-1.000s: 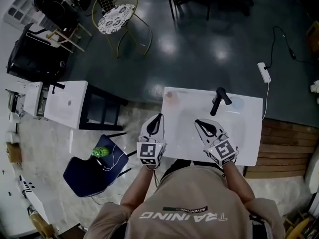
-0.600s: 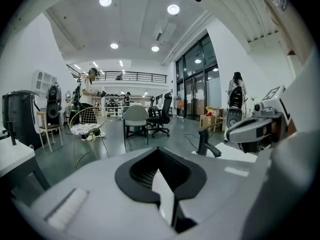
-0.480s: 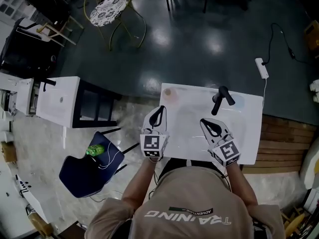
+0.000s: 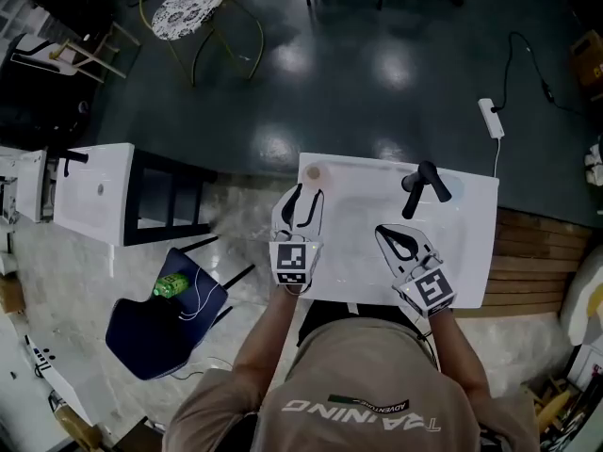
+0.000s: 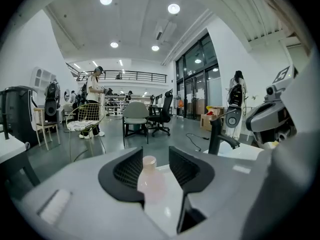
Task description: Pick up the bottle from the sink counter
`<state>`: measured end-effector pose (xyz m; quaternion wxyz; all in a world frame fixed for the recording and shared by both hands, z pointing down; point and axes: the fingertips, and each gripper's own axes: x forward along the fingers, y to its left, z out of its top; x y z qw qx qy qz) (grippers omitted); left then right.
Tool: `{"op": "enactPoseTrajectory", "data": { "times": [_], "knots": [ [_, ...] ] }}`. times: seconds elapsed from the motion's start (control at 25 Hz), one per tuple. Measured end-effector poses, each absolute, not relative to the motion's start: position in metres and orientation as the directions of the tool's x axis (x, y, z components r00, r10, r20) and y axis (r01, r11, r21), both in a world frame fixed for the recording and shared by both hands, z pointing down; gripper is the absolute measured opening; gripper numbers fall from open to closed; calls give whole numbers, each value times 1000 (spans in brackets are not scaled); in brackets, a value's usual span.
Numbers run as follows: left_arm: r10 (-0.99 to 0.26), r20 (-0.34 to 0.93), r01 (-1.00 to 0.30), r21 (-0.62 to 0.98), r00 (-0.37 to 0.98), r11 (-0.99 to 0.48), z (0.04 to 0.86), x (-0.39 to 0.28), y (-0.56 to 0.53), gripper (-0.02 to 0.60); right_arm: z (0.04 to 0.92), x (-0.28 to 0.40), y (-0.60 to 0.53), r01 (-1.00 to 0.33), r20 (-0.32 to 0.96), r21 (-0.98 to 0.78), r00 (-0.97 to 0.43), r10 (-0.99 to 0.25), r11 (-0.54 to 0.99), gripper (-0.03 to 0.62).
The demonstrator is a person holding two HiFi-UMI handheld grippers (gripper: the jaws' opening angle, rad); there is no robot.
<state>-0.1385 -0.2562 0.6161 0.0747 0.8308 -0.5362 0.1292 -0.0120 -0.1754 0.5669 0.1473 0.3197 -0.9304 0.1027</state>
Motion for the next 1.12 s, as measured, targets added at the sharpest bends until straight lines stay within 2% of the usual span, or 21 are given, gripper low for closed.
{"op": "enactPoseTrajectory", "data": {
  "times": [0.44,1.12],
  "knots": [
    [-875,295,-916,0,384,-402,668,-141,-290,150,588,-11,-173,-623,399,-86,-736,-547,777,8],
    [-885,214,-906,-7,413,-424,666,-135,-301,144,606,-20,-179,-622,450,-110,-727,-519,775,8]
  ]
}}
